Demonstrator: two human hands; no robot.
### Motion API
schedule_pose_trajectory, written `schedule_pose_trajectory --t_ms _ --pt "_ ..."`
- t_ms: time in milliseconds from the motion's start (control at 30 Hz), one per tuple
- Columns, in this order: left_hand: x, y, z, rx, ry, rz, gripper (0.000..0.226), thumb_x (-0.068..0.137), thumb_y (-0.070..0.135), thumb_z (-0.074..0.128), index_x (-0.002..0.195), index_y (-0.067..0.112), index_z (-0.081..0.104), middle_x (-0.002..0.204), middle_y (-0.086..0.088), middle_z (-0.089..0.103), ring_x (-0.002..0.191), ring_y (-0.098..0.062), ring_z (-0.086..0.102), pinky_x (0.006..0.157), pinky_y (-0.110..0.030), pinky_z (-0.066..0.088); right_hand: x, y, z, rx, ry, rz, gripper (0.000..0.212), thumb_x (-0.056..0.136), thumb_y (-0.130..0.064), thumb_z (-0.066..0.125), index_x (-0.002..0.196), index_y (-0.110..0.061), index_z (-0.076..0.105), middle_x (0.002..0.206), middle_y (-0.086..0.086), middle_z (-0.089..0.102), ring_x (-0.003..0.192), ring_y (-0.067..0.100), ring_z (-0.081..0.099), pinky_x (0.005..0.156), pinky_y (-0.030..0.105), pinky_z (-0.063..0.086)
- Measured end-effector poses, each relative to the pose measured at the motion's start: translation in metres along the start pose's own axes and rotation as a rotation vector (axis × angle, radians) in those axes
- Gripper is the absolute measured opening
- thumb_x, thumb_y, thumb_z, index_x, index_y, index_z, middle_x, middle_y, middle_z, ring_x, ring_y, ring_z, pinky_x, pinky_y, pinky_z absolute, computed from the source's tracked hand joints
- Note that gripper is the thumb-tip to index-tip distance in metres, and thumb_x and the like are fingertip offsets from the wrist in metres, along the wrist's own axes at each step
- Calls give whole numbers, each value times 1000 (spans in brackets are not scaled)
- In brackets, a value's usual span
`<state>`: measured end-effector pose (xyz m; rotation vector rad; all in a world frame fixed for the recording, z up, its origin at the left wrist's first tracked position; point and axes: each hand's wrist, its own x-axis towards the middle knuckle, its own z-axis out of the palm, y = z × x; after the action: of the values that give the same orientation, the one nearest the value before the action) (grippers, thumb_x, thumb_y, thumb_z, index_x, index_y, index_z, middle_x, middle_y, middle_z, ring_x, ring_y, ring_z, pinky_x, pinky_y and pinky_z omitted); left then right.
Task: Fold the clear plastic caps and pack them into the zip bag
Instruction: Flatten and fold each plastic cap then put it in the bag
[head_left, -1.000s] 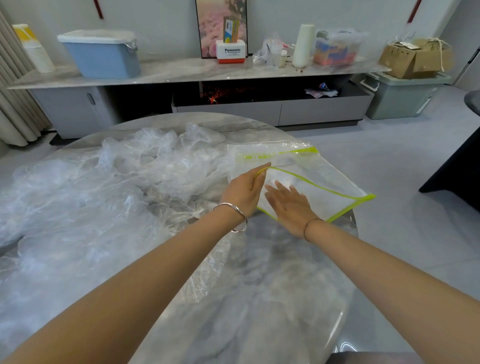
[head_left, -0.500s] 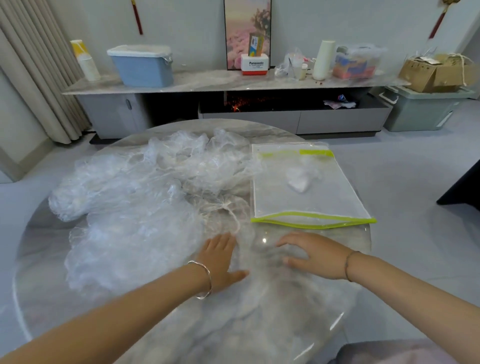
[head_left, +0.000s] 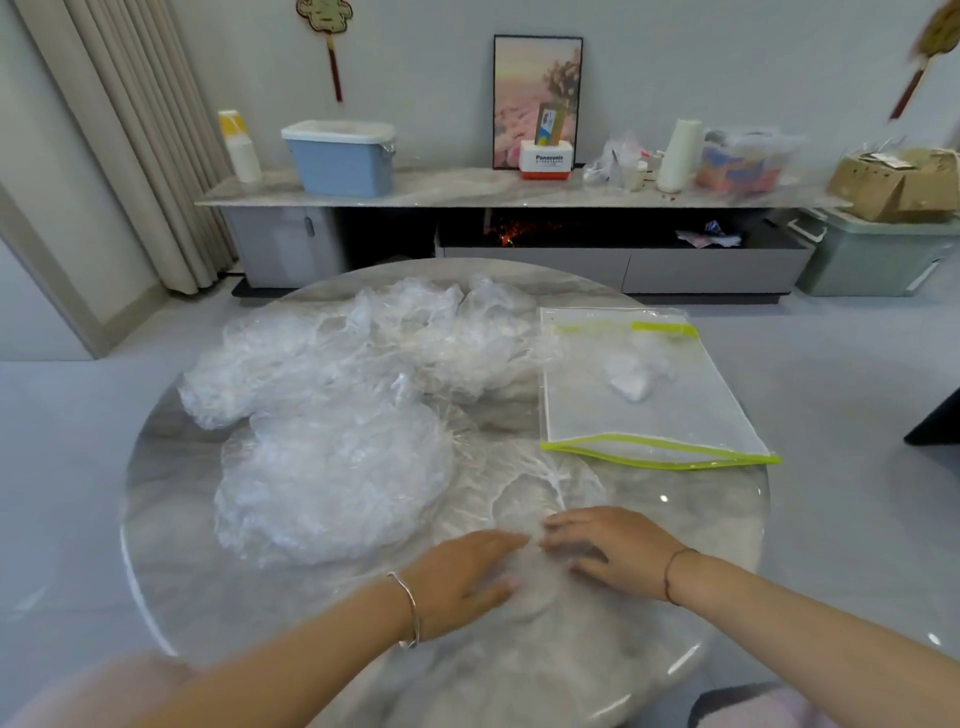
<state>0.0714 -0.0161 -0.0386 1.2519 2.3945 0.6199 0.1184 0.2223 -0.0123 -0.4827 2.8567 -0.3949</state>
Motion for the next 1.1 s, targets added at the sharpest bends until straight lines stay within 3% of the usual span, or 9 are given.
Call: schedule_pose_trajectory --t_ms 100,167,233,300,400,733,833,967,1100 --pt "-3 -8 -6 222 -2 25 94 78 69 52 149 31 5 154 16 10 142 -3 1 116 -24 -5 -7 3 -3 268 81 144 23 95 -30 54 106 -20 72 114 -12 67 106 1 59 92 19 42" --pt "0 -20 -8 252 25 35 91 75 71 45 149 31 11 154 14 15 142 -5 2 114 -23 -8 -10 3 -8 537 123 189 21 94 -23 57 96 -11 74 89 -10 70 85 -5 60 79 17 44" --pt "1 -24 -11 218 106 50 77 78 63 42 143 22 36 147 3 39 139 -10 24 114 -22 4 -12 4 -12 713 170 244 19 94 -16 56 95 -13 75 89 -12 71 81 -10 59 77 10 42" --pt "4 -25 -12 245 282 93 51 81 51 43 109 15 65 110 -5 66 108 -19 59 102 -29 37 -13 8 -13 815 213 294 19 94 -12 56 92 -15 74 94 -10 72 86 -7 62 81 8 43" --pt "4 -12 -14 58 369 -18 43 87 48 43 75 9 57 72 -3 58 71 -19 52 69 -27 40 -13 15 -13 774 201 362 17 91 -9 58 87 -11 75 87 -11 72 78 -9 61 75 6 42" --pt "19 -4 -17 -259 347 -435 25 87 42 60 71 24 55 52 10 54 50 -2 53 55 -17 37 -4 22 1 596 219 551 24 89 -9 57 67 -16 55 54 -12 65 58 1 63 65 19 45" --pt "20 3 -17 -89 328 -498 27 84 49 60 88 23 53 75 9 56 71 -12 55 63 -22 41 -4 16 -4 296 229 558 6 87 -18 56 88 -22 52 74 -12 63 87 15 61 80 25 41" --pt "27 7 -13 333 666 -135 43 88 50 41 115 18 51 103 1 58 92 -19 57 81 -28 44 -4 -1 3 0 453 261 47 91 -41 42 132 -17 48 132 1 50 121 20 44 101 37 33" --pt "32 -3 10 493 434 49 51 100 44 18 146 26 27 142 -1 47 130 -22 41 109 -36 20 0 -12 31 -53 225 143 77 82 -68 -14 148 -31 2 153 -14 -9 143 5 -11 112 25 -15"
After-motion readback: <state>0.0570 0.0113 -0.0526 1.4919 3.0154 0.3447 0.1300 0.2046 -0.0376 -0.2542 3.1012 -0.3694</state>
